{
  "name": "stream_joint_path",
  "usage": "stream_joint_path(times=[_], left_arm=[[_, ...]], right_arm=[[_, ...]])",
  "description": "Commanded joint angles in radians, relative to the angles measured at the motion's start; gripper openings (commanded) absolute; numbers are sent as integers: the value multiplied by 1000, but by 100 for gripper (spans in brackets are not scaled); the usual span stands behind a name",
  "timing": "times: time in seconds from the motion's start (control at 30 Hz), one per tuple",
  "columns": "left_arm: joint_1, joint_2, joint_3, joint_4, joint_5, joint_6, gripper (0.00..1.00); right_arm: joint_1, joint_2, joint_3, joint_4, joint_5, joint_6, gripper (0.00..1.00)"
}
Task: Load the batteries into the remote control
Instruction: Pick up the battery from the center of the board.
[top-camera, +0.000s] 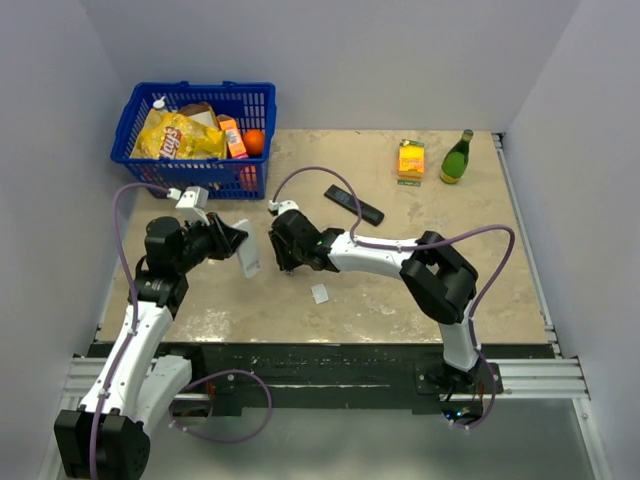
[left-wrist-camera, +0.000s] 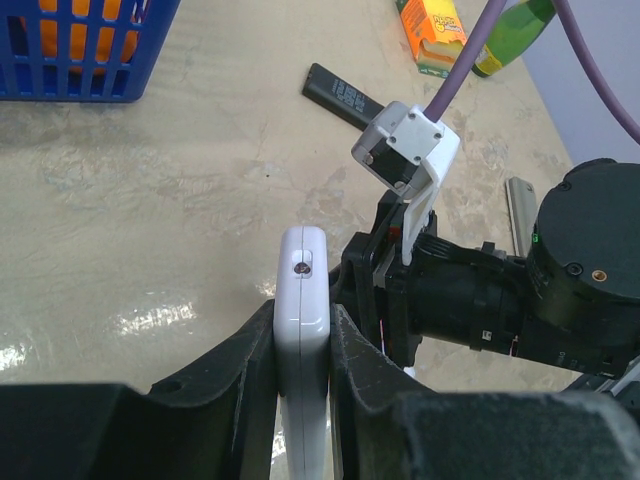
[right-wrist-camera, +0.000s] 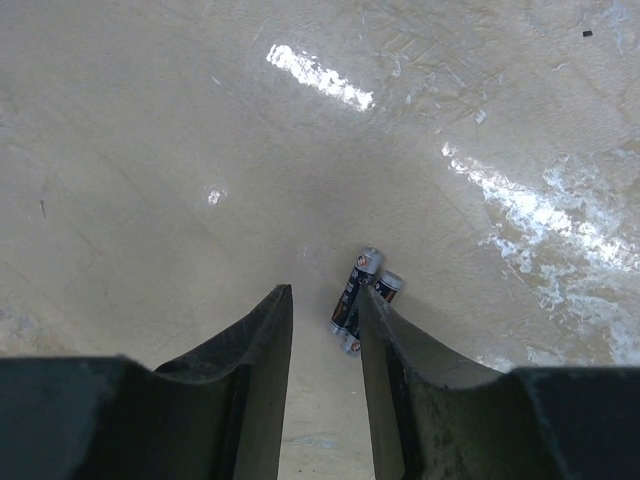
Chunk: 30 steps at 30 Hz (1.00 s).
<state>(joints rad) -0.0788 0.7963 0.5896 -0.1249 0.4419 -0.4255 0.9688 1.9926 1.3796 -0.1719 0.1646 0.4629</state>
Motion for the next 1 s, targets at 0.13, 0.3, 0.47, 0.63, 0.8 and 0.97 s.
stream_joint_path(times=[0.13,0.3,0.47,0.63,0.8,0.97], left_arm=[[1,-8,41,19,6,13,0],[1,-9,39,22,8,13,0],[-1,-12,39,22,9,13,0],[-1,-12,38,21,11,13,0],[-3,-14,38,22,11,13,0],[-3,-16,38,22,11,13,0]], right_arm=[[7,28,81,-23,15,0,32],[7,61,114,-70,35,8,30],[7,72,111,-89,46,19,29],[8,78,108,-98,50,26,29],[11,87,114,-103,52,22,29],[18,103,128,-115,47,6,27]])
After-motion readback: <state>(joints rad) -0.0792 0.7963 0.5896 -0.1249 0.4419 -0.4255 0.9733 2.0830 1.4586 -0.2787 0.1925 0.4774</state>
